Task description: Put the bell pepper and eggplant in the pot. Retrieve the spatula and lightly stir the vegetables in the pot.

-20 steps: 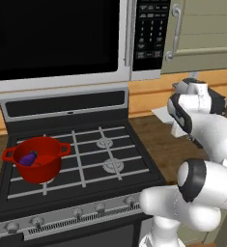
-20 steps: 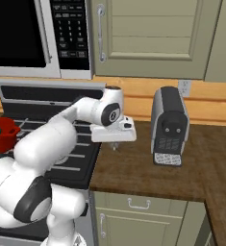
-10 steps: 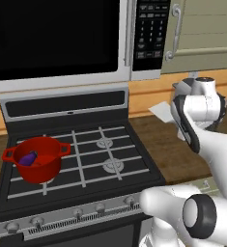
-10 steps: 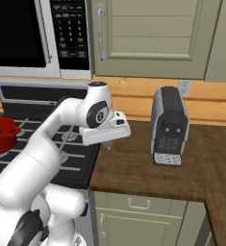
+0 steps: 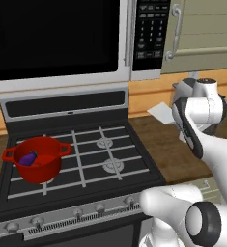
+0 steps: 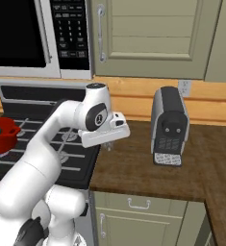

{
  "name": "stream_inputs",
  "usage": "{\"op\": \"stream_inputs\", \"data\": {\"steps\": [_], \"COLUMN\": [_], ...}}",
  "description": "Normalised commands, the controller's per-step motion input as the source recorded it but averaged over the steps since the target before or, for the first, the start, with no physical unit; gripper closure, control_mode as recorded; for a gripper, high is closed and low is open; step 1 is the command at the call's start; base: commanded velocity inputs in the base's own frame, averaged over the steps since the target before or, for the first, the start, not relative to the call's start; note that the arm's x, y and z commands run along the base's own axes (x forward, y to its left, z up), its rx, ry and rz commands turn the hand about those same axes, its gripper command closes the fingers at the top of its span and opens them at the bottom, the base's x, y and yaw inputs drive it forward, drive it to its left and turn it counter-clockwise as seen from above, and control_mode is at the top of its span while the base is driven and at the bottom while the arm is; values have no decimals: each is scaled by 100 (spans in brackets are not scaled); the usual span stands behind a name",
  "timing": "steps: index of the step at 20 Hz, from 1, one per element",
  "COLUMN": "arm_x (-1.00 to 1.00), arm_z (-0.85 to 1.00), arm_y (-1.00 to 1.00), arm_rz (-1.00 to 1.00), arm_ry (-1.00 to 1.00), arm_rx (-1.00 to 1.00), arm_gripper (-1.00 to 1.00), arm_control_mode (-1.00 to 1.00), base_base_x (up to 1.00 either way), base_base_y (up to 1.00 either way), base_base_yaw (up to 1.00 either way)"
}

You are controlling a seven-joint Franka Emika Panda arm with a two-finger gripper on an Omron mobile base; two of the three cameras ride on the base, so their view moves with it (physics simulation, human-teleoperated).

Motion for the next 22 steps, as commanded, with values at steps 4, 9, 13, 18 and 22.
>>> {"op": "stream_inputs", "data": {"steps": [4,9,13,18,22], "arm_x": [0,0,0,0,0], "arm_z": [0,0,0,0,0], "arm_y": [0,0,0,0,0], "arm_rz": [0,0,0,0,0], "arm_ry": [0,0,0,0,0], "arm_rx": [0,0,0,0,0], "arm_gripper": [100,100,100,100,100], "arm_control_mode": [100,100,100,100,100], "base_base_x": [-23,-23,-20,-13,-8], "base_base_y": [54,71,78,73,52], "base_base_yaw": [3,1,0,1,0]}}
